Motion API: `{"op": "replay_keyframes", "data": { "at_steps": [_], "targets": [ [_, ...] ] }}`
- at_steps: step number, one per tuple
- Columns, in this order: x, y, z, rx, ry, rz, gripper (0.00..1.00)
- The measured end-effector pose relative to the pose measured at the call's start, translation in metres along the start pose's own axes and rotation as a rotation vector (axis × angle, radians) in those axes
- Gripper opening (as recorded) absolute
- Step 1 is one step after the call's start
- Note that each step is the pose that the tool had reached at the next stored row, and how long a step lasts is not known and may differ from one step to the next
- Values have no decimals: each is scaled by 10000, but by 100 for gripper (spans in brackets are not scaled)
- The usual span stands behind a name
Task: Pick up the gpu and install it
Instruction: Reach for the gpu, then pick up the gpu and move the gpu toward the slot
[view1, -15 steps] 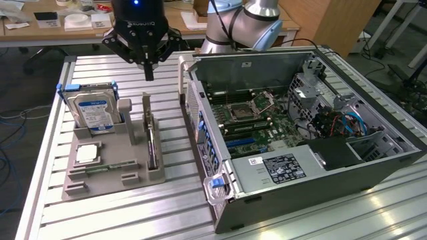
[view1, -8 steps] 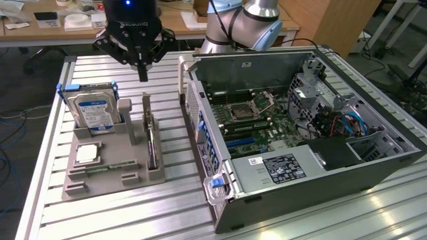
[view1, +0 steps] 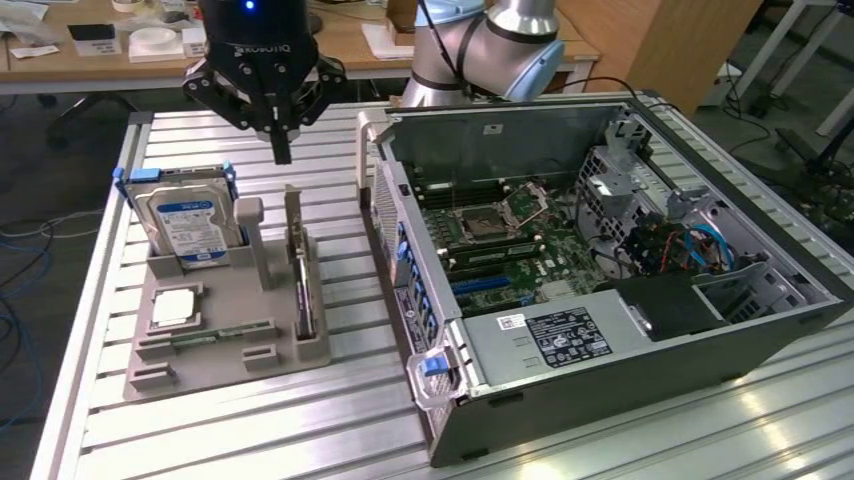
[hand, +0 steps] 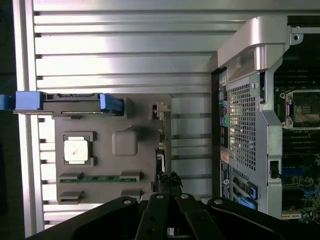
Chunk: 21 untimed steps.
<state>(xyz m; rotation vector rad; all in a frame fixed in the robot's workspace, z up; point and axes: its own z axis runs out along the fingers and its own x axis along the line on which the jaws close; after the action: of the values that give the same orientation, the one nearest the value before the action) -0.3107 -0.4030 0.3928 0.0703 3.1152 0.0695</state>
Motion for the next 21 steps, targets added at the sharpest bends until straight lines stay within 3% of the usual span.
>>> {"op": "replay_keyframes", "data": {
  "at_steps": [11,18,19,21],
  "targets": [
    [0,0,0,0,0,0,11],
    [0,0,0,0,0,0,41],
    [0,0,0,0,0,0,41],
    [1,0,0,-1,-1,1,53]
  ]
}}
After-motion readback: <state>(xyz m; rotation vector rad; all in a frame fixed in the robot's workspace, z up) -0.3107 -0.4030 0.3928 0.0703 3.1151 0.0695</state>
